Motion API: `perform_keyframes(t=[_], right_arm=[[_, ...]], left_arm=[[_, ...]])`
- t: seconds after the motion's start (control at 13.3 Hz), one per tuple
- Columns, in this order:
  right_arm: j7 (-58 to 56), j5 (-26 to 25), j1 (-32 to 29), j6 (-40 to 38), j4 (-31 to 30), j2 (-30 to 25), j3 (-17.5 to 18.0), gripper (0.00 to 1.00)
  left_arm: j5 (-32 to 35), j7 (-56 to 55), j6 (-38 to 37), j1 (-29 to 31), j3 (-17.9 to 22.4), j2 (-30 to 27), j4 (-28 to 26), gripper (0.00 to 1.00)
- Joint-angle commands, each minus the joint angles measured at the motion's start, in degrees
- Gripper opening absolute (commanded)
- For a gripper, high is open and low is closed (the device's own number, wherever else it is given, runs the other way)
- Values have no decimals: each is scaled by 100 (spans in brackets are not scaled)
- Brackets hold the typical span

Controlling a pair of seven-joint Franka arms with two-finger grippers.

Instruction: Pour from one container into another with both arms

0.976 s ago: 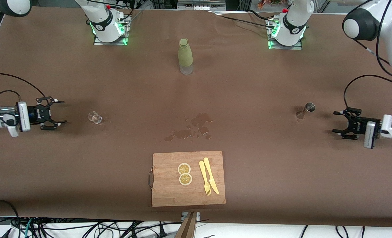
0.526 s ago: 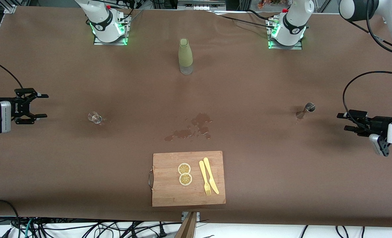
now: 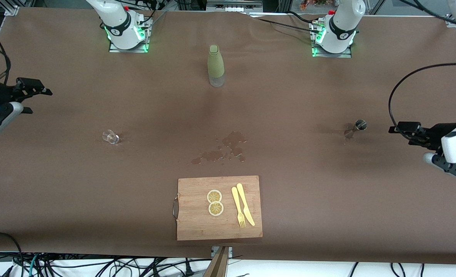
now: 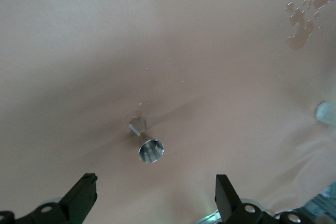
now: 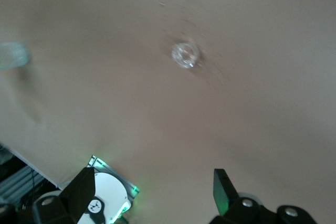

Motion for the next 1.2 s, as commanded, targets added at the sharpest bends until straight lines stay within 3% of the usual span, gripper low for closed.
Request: perform_keyframes(t=[0.0, 0.23, 0.38, 0.6, 0.83, 1.13], right_arm=[[1716, -525, 581, 358, -689, -742, -204, 100], [3545, -535, 845, 875, -1172, -1111, -257, 100], [4523, -483, 898, 1114, -1427, -1331, -476, 100], [4571, -175, 943, 1421, -1498, -1472, -731, 100], [4265, -157, 943, 2002, -1481, -1455, -714, 100], [3878, -122, 899, 1635, -1419, -1542, -538, 100]], left_arm=[[313, 305, 119, 28, -103, -513, -181, 100], [785, 182, 302, 11, -138, -900, -164, 100], [1251, -446, 330, -42, -374, -1094, -172, 100], [1482, -2064, 286, -51, -700, -1306, -164, 100], [1482, -2244, 15, -208, -727, -1323, -129, 100], [1421, -2970, -268, -471, -684, -1612, -155, 100]])
